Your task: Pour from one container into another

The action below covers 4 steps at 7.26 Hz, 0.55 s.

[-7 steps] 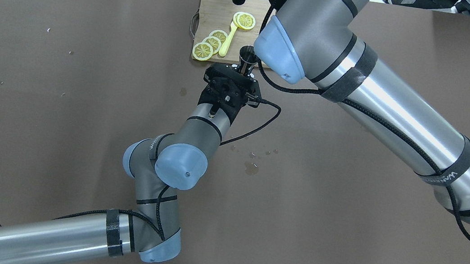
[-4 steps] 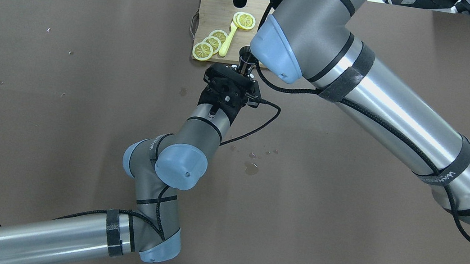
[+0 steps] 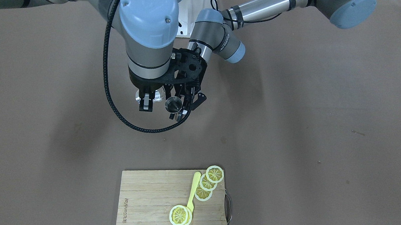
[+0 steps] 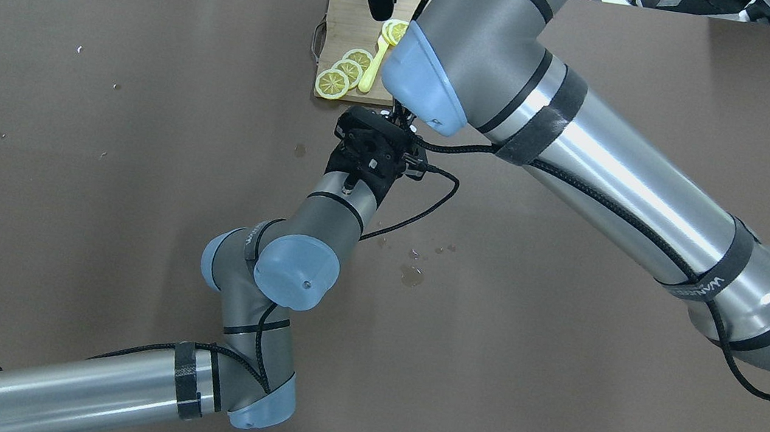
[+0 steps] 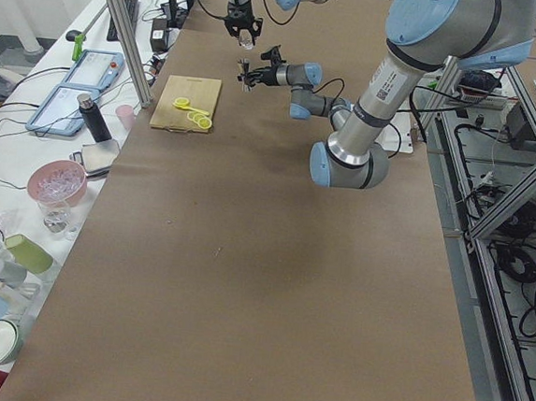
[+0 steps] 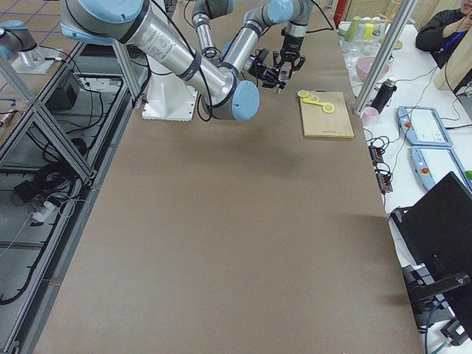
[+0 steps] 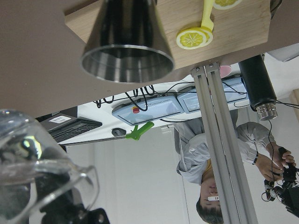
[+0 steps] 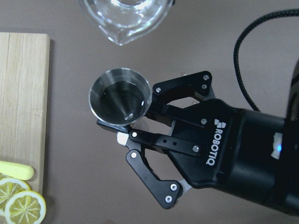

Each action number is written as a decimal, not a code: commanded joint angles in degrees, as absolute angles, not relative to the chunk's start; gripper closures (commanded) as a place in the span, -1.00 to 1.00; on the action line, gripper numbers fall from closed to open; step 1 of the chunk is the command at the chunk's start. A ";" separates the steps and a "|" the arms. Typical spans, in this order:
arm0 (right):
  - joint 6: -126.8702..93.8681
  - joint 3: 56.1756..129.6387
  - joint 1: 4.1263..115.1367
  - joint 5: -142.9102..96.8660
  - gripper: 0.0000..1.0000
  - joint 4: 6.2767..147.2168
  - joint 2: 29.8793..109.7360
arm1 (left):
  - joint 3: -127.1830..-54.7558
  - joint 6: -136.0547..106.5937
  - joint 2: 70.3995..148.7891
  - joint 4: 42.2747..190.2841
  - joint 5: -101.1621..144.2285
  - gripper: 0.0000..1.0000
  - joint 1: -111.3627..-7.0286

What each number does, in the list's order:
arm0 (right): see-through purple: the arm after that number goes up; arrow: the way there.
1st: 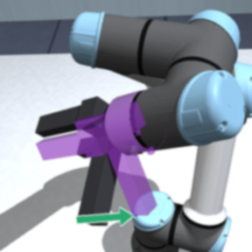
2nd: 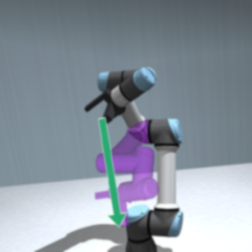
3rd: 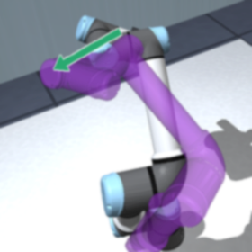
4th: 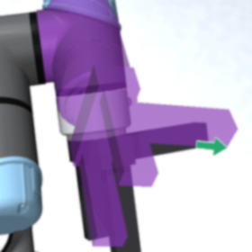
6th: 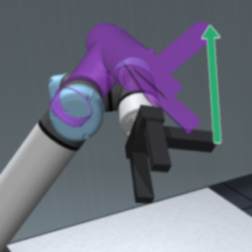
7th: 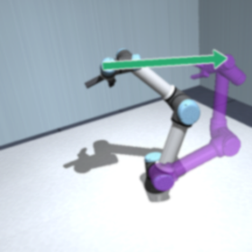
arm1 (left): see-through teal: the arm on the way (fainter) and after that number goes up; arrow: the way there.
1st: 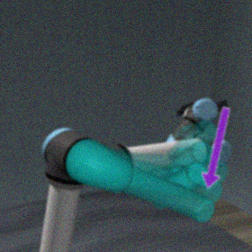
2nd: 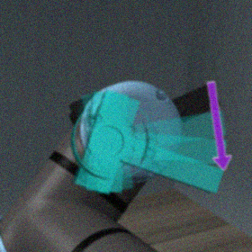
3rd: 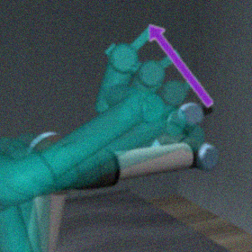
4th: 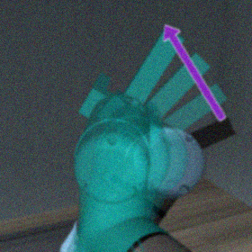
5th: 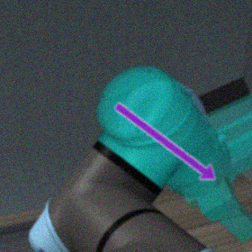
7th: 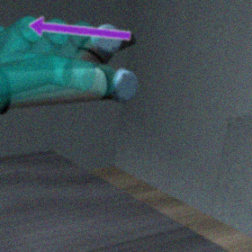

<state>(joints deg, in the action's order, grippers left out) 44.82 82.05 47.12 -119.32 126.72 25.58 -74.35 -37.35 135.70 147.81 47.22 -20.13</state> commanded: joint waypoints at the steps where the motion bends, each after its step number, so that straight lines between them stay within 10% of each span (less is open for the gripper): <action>1: 44.82 79.11 46.15 -117.34 1.00 128.13 23.21 | -74.18 -37.35 135.70 148.44 47.20 1.00 -20.13; 4: 46.65 76.12 45.01 -114.10 1.00 131.47 20.49 | -74.00 -37.35 135.70 149.23 47.20 1.00 -20.21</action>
